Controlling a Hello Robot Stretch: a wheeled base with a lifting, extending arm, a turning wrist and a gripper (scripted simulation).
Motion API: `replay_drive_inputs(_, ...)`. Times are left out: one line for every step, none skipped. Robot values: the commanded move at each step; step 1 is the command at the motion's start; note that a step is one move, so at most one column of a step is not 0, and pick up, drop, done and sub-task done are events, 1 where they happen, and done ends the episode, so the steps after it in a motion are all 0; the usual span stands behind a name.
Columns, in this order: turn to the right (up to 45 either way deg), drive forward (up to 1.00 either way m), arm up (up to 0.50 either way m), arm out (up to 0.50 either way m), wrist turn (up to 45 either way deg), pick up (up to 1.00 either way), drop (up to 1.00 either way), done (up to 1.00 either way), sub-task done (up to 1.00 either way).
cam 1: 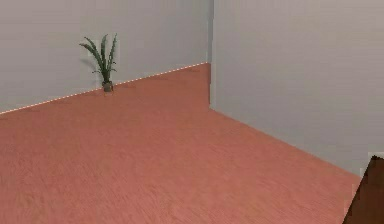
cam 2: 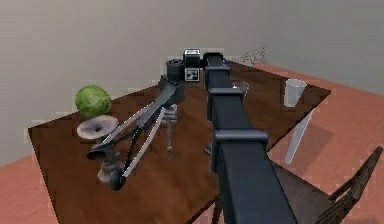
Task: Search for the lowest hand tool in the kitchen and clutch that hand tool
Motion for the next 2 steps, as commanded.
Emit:
replay_drive_inputs(0.0, 0.0, 0.0, 0.0, 45.0, 0.0, 0.0, 0.0, 0.0)
replay_drive_inputs(0.0, 0.0, 0.0, 0.0, 45.0, 0.0, 0.0, 0.0, 0.0)
